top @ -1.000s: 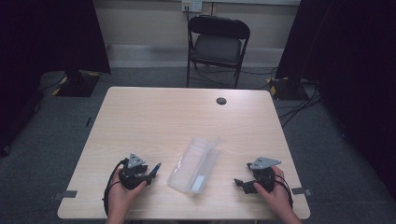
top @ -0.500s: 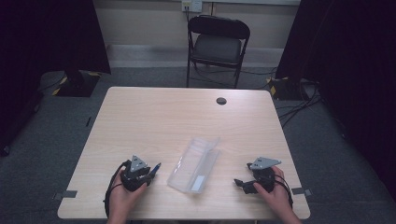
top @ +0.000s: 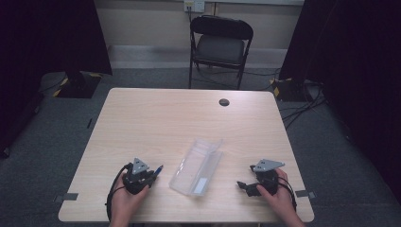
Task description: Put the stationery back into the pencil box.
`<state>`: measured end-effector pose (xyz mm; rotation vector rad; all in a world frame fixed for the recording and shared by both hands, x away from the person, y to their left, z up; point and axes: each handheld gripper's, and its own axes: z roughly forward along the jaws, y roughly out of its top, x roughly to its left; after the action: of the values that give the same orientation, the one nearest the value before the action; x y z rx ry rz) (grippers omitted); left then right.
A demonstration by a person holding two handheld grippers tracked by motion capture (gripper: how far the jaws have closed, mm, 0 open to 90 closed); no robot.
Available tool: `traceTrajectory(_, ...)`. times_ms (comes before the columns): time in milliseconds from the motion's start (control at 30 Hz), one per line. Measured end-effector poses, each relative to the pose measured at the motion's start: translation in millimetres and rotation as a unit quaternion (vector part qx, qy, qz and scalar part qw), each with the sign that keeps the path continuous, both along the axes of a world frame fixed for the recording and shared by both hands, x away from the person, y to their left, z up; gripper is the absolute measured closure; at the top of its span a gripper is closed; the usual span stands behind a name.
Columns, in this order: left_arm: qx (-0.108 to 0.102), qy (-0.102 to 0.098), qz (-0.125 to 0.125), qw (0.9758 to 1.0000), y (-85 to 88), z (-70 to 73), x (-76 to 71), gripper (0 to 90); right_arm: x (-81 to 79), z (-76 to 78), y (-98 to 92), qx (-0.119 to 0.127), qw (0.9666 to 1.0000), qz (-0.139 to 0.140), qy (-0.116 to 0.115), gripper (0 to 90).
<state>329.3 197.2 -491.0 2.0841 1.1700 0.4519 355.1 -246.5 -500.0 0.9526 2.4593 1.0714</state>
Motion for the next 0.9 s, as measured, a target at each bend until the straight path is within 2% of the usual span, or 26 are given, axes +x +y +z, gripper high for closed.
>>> traceTrajectory(100, 0.004, 0.002, 0.000, 1.0000, -0.3, 0.7, 0.3, 79.6, 0.0, 0.0, 0.0, 0.000, 1.0000, 0.000, 0.000, 13.4)
traceTrajectory(367, -0.005, 0.007, 0.011, 0.9999, -0.8, 1.1, 0.9, 79.8, 0.0, 0.0, 0.0, 0.000, 1.0000, 0.000, 0.000, 13.4)
traceTrajectory(400, -0.011, 0.012, 0.011, 0.9998, -1.2, 1.4, 1.4, 79.8, 0.0, 0.0, 0.0, 0.000, 1.0000, 0.000, 0.000, 13.4)
traceTrajectory(900, -0.037, 0.011, 0.015, 0.9992, 0.9, 9.1, 3.3, 79.9, 0.0, 0.0, 0.0, 0.000, 1.0000, 0.000, 0.000, 13.4)
